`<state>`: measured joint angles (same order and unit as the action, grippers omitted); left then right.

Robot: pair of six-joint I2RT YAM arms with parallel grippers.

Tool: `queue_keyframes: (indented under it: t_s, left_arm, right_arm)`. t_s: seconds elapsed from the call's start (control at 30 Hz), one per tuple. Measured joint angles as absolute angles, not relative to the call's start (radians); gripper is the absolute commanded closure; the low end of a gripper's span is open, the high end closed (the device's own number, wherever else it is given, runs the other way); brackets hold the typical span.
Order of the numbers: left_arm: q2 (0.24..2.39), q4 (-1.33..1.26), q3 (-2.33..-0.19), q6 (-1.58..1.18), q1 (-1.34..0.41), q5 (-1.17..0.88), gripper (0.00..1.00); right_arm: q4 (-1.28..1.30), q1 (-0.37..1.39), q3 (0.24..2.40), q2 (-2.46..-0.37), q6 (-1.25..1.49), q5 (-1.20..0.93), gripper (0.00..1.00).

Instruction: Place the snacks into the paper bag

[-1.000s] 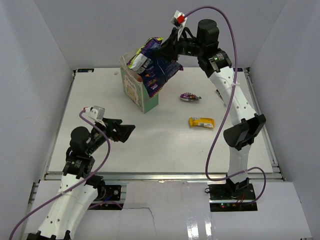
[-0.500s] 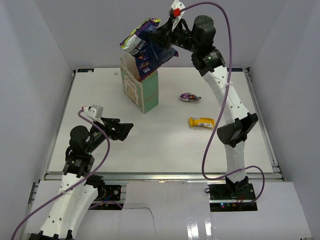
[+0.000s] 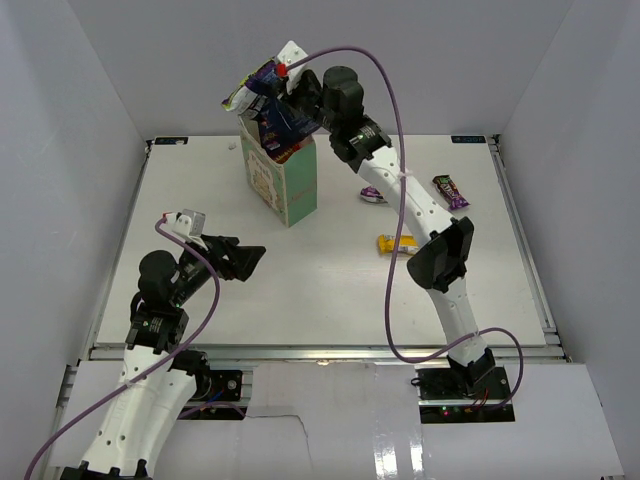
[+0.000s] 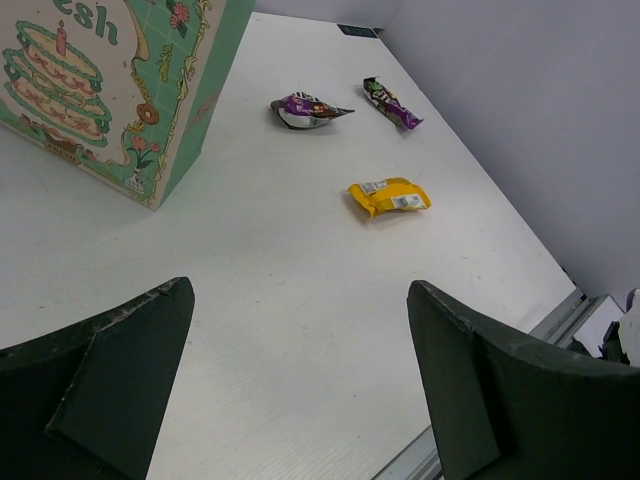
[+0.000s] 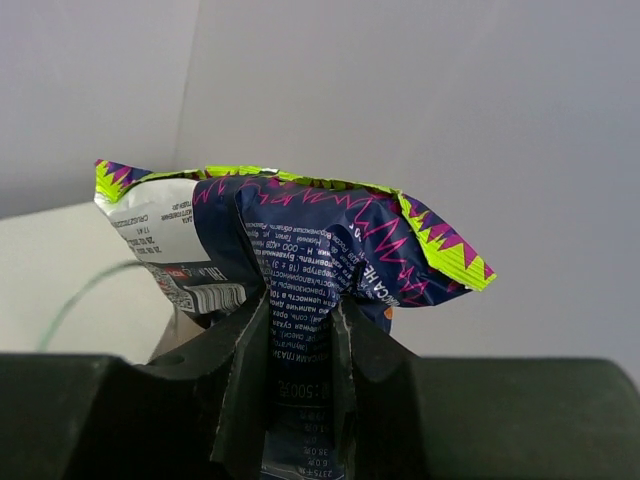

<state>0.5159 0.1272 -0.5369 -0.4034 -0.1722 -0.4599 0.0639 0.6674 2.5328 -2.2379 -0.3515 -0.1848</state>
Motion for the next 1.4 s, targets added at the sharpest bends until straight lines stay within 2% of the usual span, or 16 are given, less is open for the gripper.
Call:
queue_keyframes:
  t_s: [0.17,0.5,0.83,1.0,1.1,1.13,1.37,1.4]
  left_arm:
    - [0.516,0.127,-0.537,-0.403,-0.171,-0.477,0.02]
    - [0.512,0.125,-0.537,-0.403,-0.16,-0.506,0.02]
    - [0.503,0.12,-0.537,-0.403,-0.16,-0.517,0.02]
    - [0.502,0.12,-0.537,-0.402,-0.159,-0.517,0.02]
    - [0.502,0.12,-0.537,-0.402,-0.159,-0.517,0.02]
    - [0.502,0.12,-0.537,-0.402,-0.159,-0.517,0.02]
    - [0.502,0.12,-0.537,-0.403,-0.159,-0.517,0.02]
    - [0.502,0.12,-0.537,-0.403,-0.159,-0.517,0.02]
  right_arm:
    - [0.044,0.706,2.46,-2.248,-0.425,-0.064,0.92]
    - [-0.161,0.791,2.273,-2.247,-0.588,0.198,0.92]
    - [-0.331,0.845,2.18,-2.247,-0.675,0.324,0.92]
    - [-0.368,0.848,2.15,-2.247,-0.694,0.347,0.85]
    - [-0.386,0.848,2.139,-2.247,-0.704,0.358,0.72]
    - [-0.394,0.848,2.133,-2.247,-0.707,0.361,0.63]
    - [-0.409,0.848,2.094,-2.212,-0.694,0.356,0.57]
    - [-0.405,0.848,2.087,-2.2,-0.687,0.353,0.52]
